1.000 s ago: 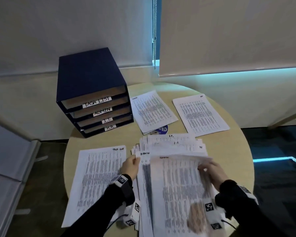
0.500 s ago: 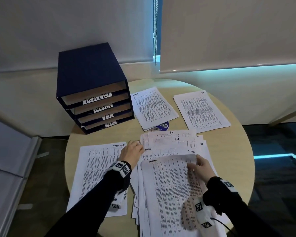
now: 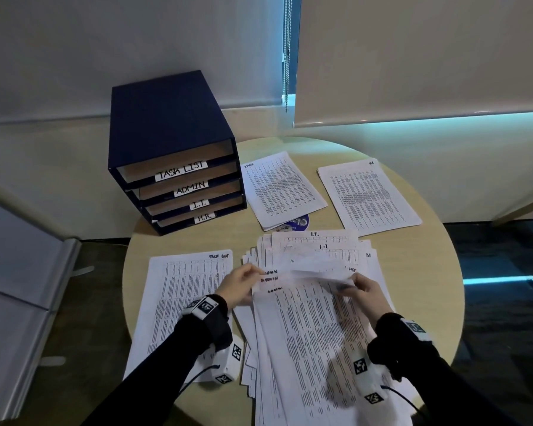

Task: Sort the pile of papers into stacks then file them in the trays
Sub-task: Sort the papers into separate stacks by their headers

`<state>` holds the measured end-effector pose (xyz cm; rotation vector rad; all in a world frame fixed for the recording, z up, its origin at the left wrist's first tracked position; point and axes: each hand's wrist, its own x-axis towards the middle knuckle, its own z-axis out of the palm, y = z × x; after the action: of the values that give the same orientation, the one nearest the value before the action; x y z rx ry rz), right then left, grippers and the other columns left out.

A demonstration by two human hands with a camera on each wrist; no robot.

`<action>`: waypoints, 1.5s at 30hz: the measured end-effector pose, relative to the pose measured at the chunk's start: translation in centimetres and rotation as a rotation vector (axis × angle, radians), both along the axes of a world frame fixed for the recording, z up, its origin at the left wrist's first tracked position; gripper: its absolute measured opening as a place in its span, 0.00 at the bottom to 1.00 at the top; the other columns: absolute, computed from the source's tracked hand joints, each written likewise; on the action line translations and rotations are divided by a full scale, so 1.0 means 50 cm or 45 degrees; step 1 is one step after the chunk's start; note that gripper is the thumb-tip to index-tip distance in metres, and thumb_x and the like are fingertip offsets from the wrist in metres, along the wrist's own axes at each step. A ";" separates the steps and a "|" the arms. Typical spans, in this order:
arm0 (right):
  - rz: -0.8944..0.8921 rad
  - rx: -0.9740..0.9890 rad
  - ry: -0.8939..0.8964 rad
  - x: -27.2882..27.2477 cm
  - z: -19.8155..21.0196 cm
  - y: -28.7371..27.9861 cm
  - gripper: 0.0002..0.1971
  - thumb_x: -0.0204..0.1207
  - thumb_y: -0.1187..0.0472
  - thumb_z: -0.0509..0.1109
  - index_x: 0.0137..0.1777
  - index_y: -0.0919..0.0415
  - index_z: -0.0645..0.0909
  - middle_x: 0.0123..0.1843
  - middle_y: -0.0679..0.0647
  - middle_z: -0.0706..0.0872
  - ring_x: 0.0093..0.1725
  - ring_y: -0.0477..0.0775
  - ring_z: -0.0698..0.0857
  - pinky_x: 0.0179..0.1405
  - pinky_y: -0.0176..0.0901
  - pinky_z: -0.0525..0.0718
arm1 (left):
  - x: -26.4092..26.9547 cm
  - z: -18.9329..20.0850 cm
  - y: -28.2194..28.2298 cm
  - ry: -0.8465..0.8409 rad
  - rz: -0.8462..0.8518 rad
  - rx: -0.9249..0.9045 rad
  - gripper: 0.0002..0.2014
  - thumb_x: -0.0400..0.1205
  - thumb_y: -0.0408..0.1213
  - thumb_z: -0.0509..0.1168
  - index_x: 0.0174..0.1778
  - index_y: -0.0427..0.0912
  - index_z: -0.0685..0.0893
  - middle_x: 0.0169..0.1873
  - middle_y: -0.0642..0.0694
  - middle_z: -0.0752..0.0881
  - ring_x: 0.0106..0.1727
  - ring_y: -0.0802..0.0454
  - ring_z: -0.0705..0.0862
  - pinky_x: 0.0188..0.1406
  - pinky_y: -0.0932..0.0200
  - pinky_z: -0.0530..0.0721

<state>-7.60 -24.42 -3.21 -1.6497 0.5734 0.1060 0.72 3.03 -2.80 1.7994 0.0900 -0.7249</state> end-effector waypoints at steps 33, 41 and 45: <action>0.072 -0.078 -0.012 -0.012 0.011 -0.004 0.12 0.68 0.78 0.71 0.31 0.63 0.77 0.29 0.52 0.82 0.36 0.54 0.79 0.38 0.42 0.71 | 0.010 0.034 0.005 -0.391 -0.450 0.378 0.04 0.82 0.42 0.67 0.47 0.55 0.86 0.63 0.60 0.77 0.54 0.57 0.81 0.60 0.55 0.82; 0.128 0.010 0.000 -0.026 0.032 -0.002 0.11 0.62 0.72 0.70 0.26 0.60 0.73 0.23 0.49 0.73 0.32 0.51 0.69 0.33 0.43 0.63 | 0.041 0.023 -0.029 -0.399 -0.309 0.583 0.05 0.80 0.30 0.66 0.48 0.44 0.84 0.48 0.47 0.83 0.38 0.47 0.84 0.32 0.58 0.84; 0.088 0.039 0.021 -0.029 0.033 0.001 0.08 0.54 0.64 0.70 0.33 0.60 0.75 0.28 0.51 0.78 0.34 0.53 0.73 0.36 0.44 0.67 | 0.042 0.030 -0.038 -0.748 -0.511 0.871 0.07 0.79 0.37 0.71 0.37 0.46 0.80 0.39 0.52 0.81 0.42 0.52 0.82 0.36 0.64 0.73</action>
<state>-9.07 -24.36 -1.57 -1.6407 0.5252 0.1780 2.83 1.10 -1.30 2.6680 -0.4807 -0.4248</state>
